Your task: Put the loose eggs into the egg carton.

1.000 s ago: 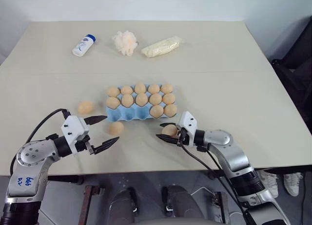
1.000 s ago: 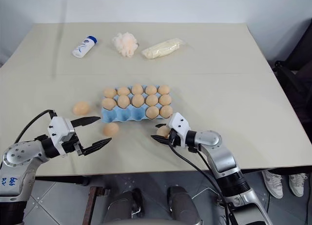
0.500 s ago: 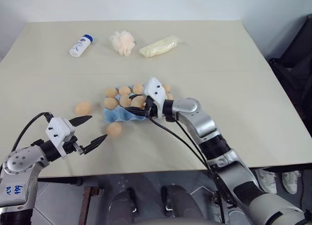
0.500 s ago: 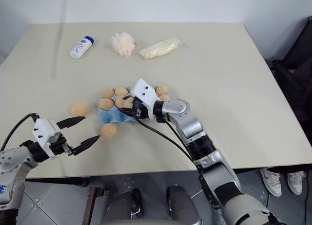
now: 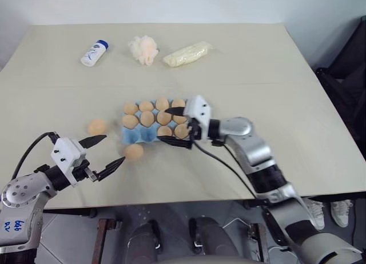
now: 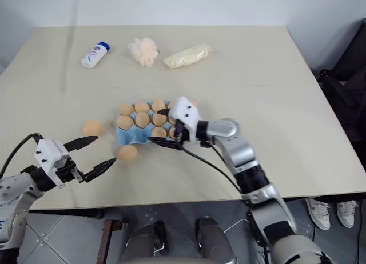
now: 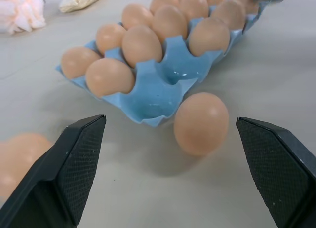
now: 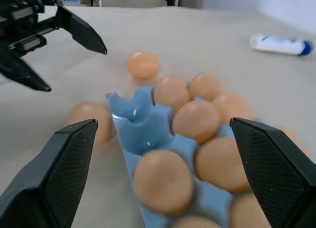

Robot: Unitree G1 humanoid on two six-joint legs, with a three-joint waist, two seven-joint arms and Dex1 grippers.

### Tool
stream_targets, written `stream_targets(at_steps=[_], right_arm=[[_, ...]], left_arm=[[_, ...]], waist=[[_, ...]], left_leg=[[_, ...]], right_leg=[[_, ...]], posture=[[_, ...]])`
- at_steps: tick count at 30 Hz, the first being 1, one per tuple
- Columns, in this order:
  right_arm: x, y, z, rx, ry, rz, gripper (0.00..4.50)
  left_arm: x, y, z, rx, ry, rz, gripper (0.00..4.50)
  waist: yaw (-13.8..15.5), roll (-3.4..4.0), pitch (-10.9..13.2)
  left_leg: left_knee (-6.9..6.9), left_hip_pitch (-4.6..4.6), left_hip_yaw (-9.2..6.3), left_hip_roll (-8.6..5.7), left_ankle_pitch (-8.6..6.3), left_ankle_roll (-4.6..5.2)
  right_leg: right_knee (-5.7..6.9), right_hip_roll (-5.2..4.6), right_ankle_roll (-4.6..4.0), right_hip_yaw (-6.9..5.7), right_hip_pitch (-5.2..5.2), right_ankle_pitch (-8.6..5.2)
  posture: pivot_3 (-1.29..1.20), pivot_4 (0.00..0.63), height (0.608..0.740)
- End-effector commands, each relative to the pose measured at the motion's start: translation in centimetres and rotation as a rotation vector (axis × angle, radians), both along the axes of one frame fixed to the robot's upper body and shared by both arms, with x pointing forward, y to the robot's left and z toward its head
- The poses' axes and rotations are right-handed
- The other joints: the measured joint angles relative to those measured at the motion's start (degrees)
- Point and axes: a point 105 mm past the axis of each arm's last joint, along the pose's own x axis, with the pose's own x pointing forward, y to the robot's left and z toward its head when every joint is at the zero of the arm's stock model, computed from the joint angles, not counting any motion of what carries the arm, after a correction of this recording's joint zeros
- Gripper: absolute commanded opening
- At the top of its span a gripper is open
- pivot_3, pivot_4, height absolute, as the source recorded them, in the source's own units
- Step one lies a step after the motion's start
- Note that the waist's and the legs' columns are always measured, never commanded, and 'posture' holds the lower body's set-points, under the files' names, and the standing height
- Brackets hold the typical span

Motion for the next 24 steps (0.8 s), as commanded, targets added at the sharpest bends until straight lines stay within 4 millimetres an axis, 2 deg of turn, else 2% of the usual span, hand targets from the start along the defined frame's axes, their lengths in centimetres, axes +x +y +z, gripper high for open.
stream_targets(at_steps=[1, 3, 6, 9, 14, 21, 24], right_arm=[[-2.6, -3.5, 0.4, 0.019, -0.056, 0.09, 4.49], [-3.9, -5.9, -0.1, 0.022, -0.054, 0.115, 4.49], [-4.1, -9.0, -1.3, -0.006, 0.037, 0.044, 4.49], [-4.2, -10.4, -1.8, -0.022, 0.046, 0.004, 4.49], [-4.3, -10.2, -1.3, 0.007, 0.022, -0.003, 4.49], [-4.2, -9.1, -1.6, 0.024, 0.017, 0.018, 4.49], [-4.1, -8.9, -1.7, 0.026, 0.016, 0.019, 4.49]], left_arm=[[0.3, -1.6, 0.9, -0.01, -0.041, -0.065, 4.5], [0.6, -2.4, 1.0, -0.009, -0.049, -0.094, 4.5], [0.7, -3.5, 0.9, -0.02, -0.032, -0.14, 4.5], [0.6, -3.6, 0.6, -0.033, -0.003, -0.148, 4.5], [-0.4, -1.4, 0.1, -0.025, 0.028, -0.082, 4.5], [-3.4, 4.6, -1.8, 0.032, 0.077, 0.136, 4.5], [-4.0, 5.1, -2.2, 0.017, 0.087, 0.164, 4.5]], waist=[[0.4, 0.01, 0.0], [0.7, 0.01, 0.0], [0.6, 0.02, 0.0], [0.1, 0.02, 0.0], [-0.5, 0.02, 0.0], [-0.7, 0.03, 0.0], [-0.8, 0.03, 0.0]], left_leg=[[-0.01, 0.01, 0.0, 0.01, -0.01, 0.01], [-0.01, 0.0, 0.03, -0.01, -0.02, 0.09], [0.01, 0.02, 0.05, -0.02, 0.1, 0.33], [0.02, 0.11, 0.09, 0.01, 0.1, 0.33], [0.02, 0.15, 0.07, 0.06, 0.12, 0.3], [0.02, 0.13, 0.04, 0.06, 0.1, 0.3], [0.02, 0.12, 0.03, 0.05, -0.24, 0.32]], right_leg=[[-0.07, 0.01, 0.0, 0.01, 0.03, 0.0], [-0.11, 0.01, 0.01, 0.03, 0.04, 0.0], [-0.16, 0.03, 0.03, 0.08, 0.06, 0.01], [-0.12, 0.06, 0.03, 0.17, 0.08, 0.02], [0.03, 0.11, -0.01, 0.16, 0.05, 0.0], [-0.1, 0.04, -0.01, 0.13, 0.08, 0.0], [-0.16, 0.0, -0.02, 0.11, 0.09, -0.01]], posture=[[0.0, 0.15, 0.74], [0.0, 0.15, 0.74], [0.0, 0.15, 0.74], [0.0, 0.15, 0.74], [0.0, 0.15, 0.74], [0.0, 0.15, 0.74], [0.0, 0.15, 0.74]])
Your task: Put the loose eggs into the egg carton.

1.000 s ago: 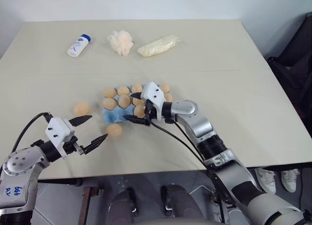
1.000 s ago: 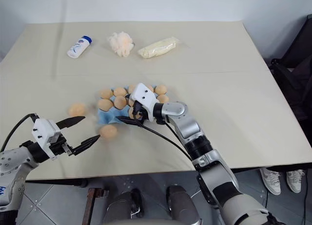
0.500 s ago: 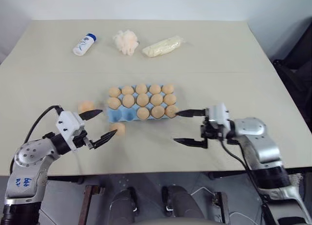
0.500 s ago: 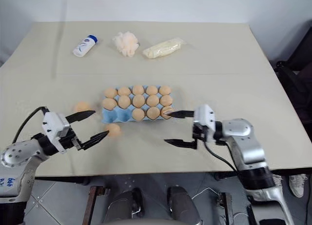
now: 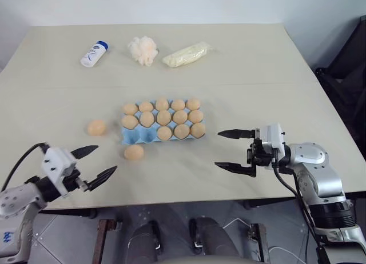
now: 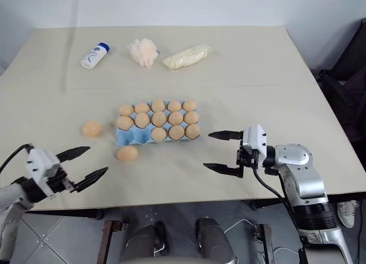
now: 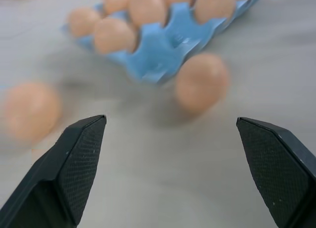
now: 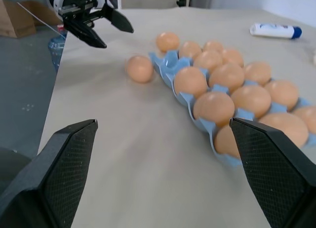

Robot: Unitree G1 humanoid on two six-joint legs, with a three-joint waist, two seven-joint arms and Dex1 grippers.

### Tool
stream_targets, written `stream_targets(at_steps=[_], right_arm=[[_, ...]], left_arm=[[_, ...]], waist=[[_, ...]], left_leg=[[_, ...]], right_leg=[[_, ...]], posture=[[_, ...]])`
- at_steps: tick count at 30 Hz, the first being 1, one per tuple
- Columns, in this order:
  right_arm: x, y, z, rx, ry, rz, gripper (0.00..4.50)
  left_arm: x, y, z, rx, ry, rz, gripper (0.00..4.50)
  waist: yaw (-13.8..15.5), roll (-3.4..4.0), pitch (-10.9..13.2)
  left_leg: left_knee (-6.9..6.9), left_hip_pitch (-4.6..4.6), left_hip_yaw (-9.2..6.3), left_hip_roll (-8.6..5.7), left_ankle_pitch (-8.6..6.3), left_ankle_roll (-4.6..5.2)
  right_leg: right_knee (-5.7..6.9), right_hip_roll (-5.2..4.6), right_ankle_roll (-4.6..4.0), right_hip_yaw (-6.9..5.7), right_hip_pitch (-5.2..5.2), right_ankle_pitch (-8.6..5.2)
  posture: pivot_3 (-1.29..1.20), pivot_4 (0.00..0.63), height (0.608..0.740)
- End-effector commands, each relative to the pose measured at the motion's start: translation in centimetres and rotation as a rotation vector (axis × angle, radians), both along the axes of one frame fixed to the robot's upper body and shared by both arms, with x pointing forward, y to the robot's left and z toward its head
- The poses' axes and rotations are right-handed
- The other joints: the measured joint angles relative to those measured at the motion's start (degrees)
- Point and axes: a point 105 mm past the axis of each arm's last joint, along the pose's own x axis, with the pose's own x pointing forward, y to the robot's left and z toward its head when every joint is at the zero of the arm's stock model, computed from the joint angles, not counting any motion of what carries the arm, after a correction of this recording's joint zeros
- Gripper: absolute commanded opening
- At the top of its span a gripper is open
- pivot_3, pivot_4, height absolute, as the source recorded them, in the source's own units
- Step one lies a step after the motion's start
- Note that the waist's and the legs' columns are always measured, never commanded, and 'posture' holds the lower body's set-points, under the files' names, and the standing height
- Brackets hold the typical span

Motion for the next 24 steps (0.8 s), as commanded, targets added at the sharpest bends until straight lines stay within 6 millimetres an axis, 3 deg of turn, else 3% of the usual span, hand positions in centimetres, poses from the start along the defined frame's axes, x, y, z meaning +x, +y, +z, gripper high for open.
stream_targets(at_steps=[1, 6, 17, 22, 24], right_arm=[[-0.2, 0.4, 0.8, 0.011, -0.045, 0.018, 4.49], [-0.2, 0.5, 1.0, 0.002, -0.055, 0.032, 4.49], [-0.7, 1.6, 1.3, 0.017, -0.06, 0.058, 4.49], [-0.8, 1.8, 1.4, 0.029, -0.062, 0.045, 4.49], [-0.8, 1.8, 1.3, 0.033, -0.06, 0.037, 4.5]], left_arm=[[-0.4, 0.3, 0.6, 0.01, -0.036, 0.018, 4.5], [-0.2, -3.7, -0.4, -0.088, -0.038, -0.019, 4.5], [3.7, -9.1, -2.1, -0.204, -0.065, 0.048, 4.5], [4.8, -9.8, -2.4, -0.223, -0.088, 0.126, 4.5], [4.7, -10.1, -2.6, -0.237, -0.081, 0.127, 4.1]], waist=[[0.1, 0.0, 0.0], [0.1, 0.02, 0.0], [0.8, 0.02, 0.0], [1.4, 0.02, 0.0], [1.5, 0.02, 0.0]], left_leg=[[0.0, 0.0, 0.0, 0.0, -0.02, 0.02], [0.0, 0.05, -0.15, -0.05, -0.12, 0.13], [0.13, 0.1, -0.24, -0.06, 0.03, 0.4], [0.16, 0.12, -0.24, -0.06, 0.04, 0.41], [0.16, 0.12, -0.25, -0.06, 0.04, 0.41]], right_leg=[[-0.01, 0.0, 0.0, -0.01, 0.02, 0.0], [-0.28, -0.11, 0.0, -0.16, 0.32, 0.01], [-0.3, 0.0, 0.09, -0.16, 0.44, 0.06], [-0.3, 0.02, 0.13, -0.15, 0.48, 0.08], [-0.3, 0.02, 0.13, -0.15, 0.48, 0.08]], posture=[[0.0, 0.15, 0.74], [0.0, 0.15, 0.74], [0.0, 0.15, 0.74], [0.0, 0.15, 0.74], [0.0, 0.15, 0.74]])
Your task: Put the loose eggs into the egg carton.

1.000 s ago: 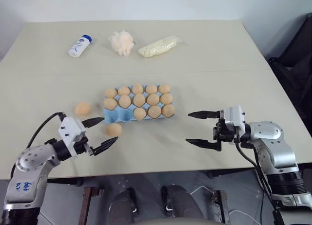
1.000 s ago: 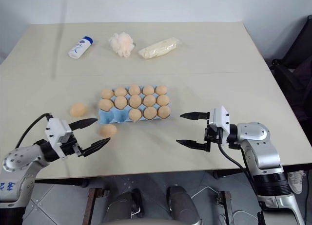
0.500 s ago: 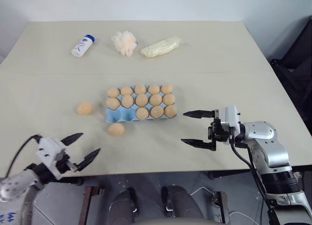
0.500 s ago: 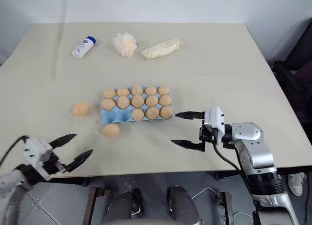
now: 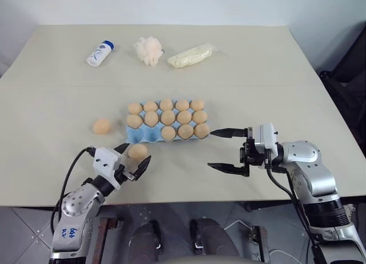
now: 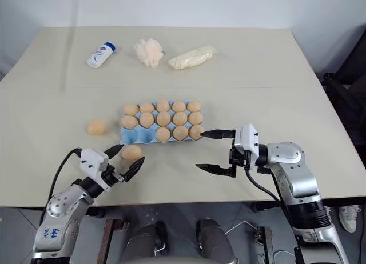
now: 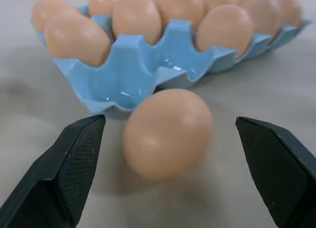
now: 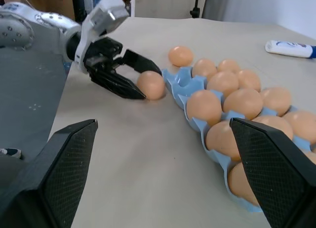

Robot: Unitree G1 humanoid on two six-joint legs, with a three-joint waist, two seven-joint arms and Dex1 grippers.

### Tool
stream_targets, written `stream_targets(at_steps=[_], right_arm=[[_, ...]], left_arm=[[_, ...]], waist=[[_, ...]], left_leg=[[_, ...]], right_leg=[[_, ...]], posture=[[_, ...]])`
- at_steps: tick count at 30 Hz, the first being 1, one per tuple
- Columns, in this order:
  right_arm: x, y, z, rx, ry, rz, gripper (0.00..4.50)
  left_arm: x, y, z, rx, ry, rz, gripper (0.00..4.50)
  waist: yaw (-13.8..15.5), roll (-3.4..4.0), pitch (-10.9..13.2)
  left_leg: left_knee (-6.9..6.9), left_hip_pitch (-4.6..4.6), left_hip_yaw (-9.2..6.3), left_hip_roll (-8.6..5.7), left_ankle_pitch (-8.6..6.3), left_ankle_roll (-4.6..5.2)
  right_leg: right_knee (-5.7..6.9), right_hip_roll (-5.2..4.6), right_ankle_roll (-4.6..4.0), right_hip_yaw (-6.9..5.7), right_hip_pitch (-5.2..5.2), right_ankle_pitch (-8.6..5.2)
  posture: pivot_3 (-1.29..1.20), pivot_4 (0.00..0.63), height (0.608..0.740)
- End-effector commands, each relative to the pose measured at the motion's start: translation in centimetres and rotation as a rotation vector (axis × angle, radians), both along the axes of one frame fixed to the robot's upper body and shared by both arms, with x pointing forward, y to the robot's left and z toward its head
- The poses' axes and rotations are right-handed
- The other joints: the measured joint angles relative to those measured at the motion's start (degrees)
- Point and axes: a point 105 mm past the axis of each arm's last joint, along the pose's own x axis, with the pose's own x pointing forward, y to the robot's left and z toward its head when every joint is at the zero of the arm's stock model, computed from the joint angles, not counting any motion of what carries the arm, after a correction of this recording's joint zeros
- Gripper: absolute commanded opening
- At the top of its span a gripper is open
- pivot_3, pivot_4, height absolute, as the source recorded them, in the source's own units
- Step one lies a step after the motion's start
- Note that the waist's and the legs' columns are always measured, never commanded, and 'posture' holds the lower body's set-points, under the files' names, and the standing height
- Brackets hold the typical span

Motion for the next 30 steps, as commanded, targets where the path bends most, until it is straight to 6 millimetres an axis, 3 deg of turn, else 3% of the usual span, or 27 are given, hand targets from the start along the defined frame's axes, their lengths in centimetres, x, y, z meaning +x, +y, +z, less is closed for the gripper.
stream_targets(at_steps=[1, 7, 10, 14, 19, 28, 30], right_arm=[[-0.4, 0.2, 0.5, 0.028, -0.022, 0.004, 4.5], [-0.4, 0.5, 0.2, 0.037, -0.016, -0.004, 4.5], [-0.4, 0.5, 0.1, 0.04, -0.014, -0.006, 4.5], [-0.4, 0.5, -0.1, 0.037, -0.008, -0.012, 4.5], [-0.5, 0.5, -0.4, 0.027, -0.008, -0.025, 4.5], [-0.9, 0.4, -0.4, 0.033, -0.016, -0.064, 4.5], [-0.9, 0.3, -0.3, 0.039, -0.018, -0.078, 4.5]], left_arm=[[-0.2, -0.4, 0.1, -0.004, -0.008, 0.008, 3.9], [-0.5, -0.5, 0.0, -0.021, -0.003, -0.001, 2.07], [-0.9, -0.3, 0.4, -0.026, -0.014, -0.018, 1.61], [-2.1, -0.3, 2.0, -0.015, -0.082, -0.115, 1.61], [0.1, -2.9, 5.5, -0.018, -0.202, -0.207, 1.61], [3.3, -4.9, 4.2, 0.007, -0.158, -0.267, 1.61], [3.9, -4.6, 4.6, 0.006, -0.176, -0.244, 2.28]], waist=[[0.1, 0.0, 0.0], [0.1, 0.0, 0.0], [0.0, 0.0, 0.0], [0.0, 0.0, 0.0], [0.8, 0.01, 0.0], [1.2, 0.02, 0.0], [1.4, 0.02, 0.0]], left_leg=[[0.0, 0.0, 0.0, 0.0, 0.0, 0.0], [0.02, 0.02, -0.01, 0.0, 0.0, 0.0], [0.02, 0.05, -0.02, 0.0, -0.01, -0.01], [-0.01, 0.05, -0.02, 0.01, -0.02, -0.03], [0.05, 0.04, -0.18, -0.05, -0.13, -0.21], [0.04, 0.05, -0.16, -0.08, 0.17, -0.13], [0.03, 0.04, -0.16, -0.06, 0.17, -0.15]], right_leg=[[0.0, 0.0, 0.0, -0.01, 0.0, 0.0], [0.0, 0.0, 0.0, -0.01, 0.05, 0.0], [0.0, -0.01, 0.01, -0.02, 0.1, 0.0], [-0.02, 0.0, -0.01, -0.04, 0.09, -0.01], [-0.02, -0.04, 0.01, -0.16, 0.19, 0.01], [-0.09, 0.01, 0.14, -0.1, 0.22, 0.09], [-0.08, 0.03, 0.13, -0.1, 0.2, 0.08]], posture=[[0.0, 0.15, 0.74], [0.0, 0.15, 0.74], [0.0, 0.15, 0.74], [0.0, 0.15, 0.74], [0.0, 0.15, 0.74], [0.0, 0.15, 0.74], [0.0, 0.15, 0.74]])
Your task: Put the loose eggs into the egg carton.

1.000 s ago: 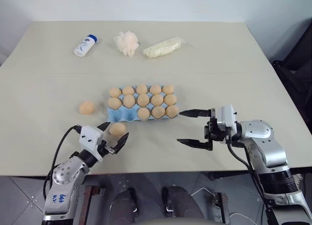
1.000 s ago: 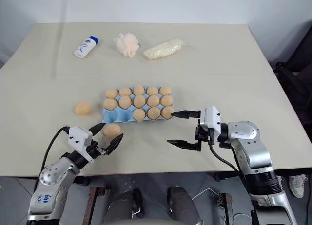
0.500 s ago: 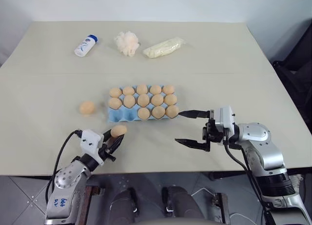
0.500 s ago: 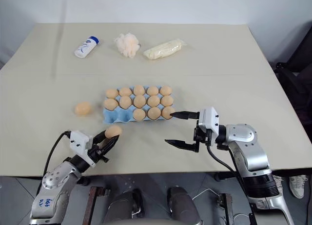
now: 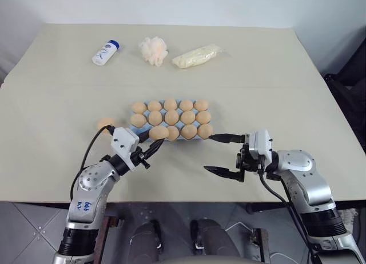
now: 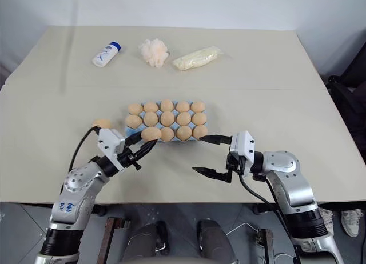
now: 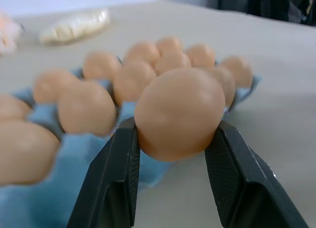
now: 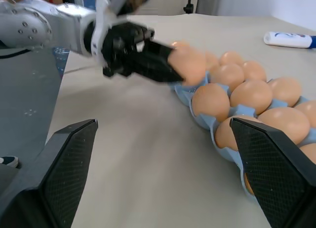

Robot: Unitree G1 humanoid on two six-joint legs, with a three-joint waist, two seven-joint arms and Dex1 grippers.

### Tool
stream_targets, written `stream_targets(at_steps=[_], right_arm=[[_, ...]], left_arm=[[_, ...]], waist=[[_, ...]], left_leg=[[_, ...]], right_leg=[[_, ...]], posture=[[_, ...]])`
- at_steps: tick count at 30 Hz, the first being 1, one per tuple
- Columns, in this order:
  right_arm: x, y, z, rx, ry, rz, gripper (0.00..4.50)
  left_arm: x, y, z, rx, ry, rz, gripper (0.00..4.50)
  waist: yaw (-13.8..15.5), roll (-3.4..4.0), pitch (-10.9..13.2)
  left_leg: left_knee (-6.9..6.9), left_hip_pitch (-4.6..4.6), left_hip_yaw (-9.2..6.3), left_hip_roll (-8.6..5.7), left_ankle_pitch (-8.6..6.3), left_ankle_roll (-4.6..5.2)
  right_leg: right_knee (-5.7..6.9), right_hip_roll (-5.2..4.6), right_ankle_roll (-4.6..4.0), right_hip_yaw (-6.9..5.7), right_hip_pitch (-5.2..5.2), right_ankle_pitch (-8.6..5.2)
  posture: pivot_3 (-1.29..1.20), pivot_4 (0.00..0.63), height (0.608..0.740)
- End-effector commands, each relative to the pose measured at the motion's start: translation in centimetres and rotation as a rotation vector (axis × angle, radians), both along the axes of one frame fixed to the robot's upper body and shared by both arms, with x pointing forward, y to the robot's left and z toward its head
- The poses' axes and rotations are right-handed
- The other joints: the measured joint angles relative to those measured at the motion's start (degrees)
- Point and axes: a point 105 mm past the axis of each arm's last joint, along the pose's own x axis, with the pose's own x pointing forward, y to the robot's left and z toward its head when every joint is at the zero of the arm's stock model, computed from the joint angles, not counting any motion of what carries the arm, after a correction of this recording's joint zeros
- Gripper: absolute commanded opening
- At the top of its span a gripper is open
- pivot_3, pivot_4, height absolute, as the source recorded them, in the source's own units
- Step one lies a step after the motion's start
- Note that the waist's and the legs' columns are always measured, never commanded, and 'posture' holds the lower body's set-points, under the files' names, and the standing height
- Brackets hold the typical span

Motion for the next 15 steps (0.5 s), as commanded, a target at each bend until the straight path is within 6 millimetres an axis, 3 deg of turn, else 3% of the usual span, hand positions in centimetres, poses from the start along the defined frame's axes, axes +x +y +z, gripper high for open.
stream_targets(at_steps=[1, 7, 15], right_arm=[[-0.4, -0.2, 1.1, 0.017, -0.052, -0.019, 4.5], [-0.5, -0.2, 0.8, 0.025, -0.049, -0.038, 4.5], [-0.4, -0.1, 0.8, 0.026, -0.045, -0.023, 4.5]], left_arm=[[0.8, 0.3, 1.5, 0.0, -0.076, 0.021, 2.52], [0.6, 1.3, 2.4, -0.016, -0.116, 0.049, 4.49], [-1.7, 5.3, 2.7, 0.069, -0.124, 0.088, 4.49]], waist=[[0.3, 0.0, 0.0], [0.3, 0.0, 0.0], [0.2, 0.0, 0.0]], left_leg=[[0.0, 0.0, 0.0, 0.0, 0.0, 0.0], [0.02, -0.01, 0.0, -0.02, 0.0, 0.01], [0.0, 0.0, -0.01, 0.02, -0.02, 0.02]], right_leg=[[0.0, 0.0, 0.0, -0.01, 0.0, 0.0], [0.01, -0.03, 0.03, 0.0, 0.02, 0.01], [0.01, -0.01, 0.0, -0.02, 0.01, 0.0]], posture=[[0.0, 0.15, 0.74], [0.0, 0.15, 0.74], [0.0, 0.15, 0.74]])
